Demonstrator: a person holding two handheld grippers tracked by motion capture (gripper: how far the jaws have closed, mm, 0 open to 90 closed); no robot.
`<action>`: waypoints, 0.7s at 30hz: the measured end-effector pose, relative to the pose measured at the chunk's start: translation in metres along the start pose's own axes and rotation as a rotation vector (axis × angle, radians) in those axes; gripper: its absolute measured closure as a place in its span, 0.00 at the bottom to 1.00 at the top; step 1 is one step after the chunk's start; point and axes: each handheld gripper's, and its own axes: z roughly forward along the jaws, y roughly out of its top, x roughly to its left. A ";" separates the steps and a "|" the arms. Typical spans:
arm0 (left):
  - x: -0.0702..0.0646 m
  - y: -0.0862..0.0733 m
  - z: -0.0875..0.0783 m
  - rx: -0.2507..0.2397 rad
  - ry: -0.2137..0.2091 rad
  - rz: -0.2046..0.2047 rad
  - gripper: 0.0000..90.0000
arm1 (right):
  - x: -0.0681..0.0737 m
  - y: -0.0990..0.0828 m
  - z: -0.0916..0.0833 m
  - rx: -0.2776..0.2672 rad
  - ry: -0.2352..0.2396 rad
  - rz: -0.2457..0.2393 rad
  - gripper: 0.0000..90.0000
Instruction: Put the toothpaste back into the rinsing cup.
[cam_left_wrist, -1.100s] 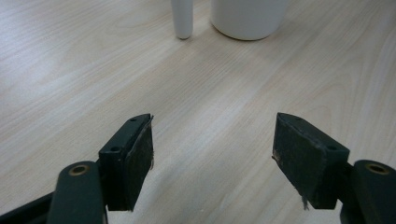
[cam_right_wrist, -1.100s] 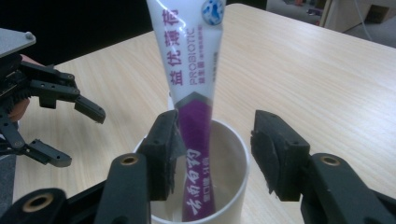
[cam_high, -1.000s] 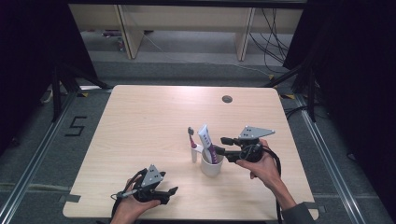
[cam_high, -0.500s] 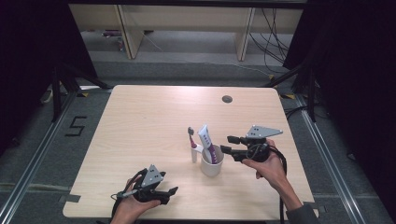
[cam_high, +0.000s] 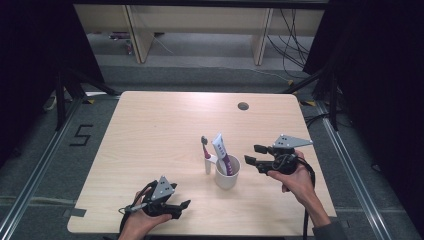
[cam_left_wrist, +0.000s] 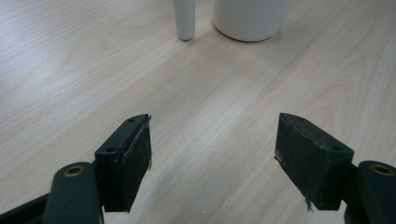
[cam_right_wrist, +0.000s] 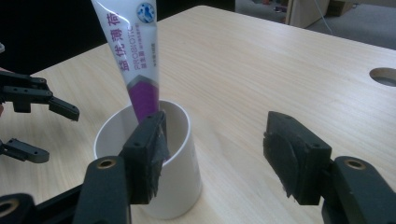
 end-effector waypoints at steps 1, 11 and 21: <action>0.000 0.000 0.000 0.001 0.000 0.000 0.30 | -0.001 0.000 -0.001 0.001 -0.007 -0.002 0.44; 0.000 0.000 0.000 0.000 0.002 0.001 0.29 | -0.006 -0.005 -0.009 -0.002 -0.040 0.001 0.37; 0.000 0.000 0.000 -0.001 0.006 -0.002 0.27 | -0.009 -0.009 -0.018 0.023 -0.051 0.038 0.30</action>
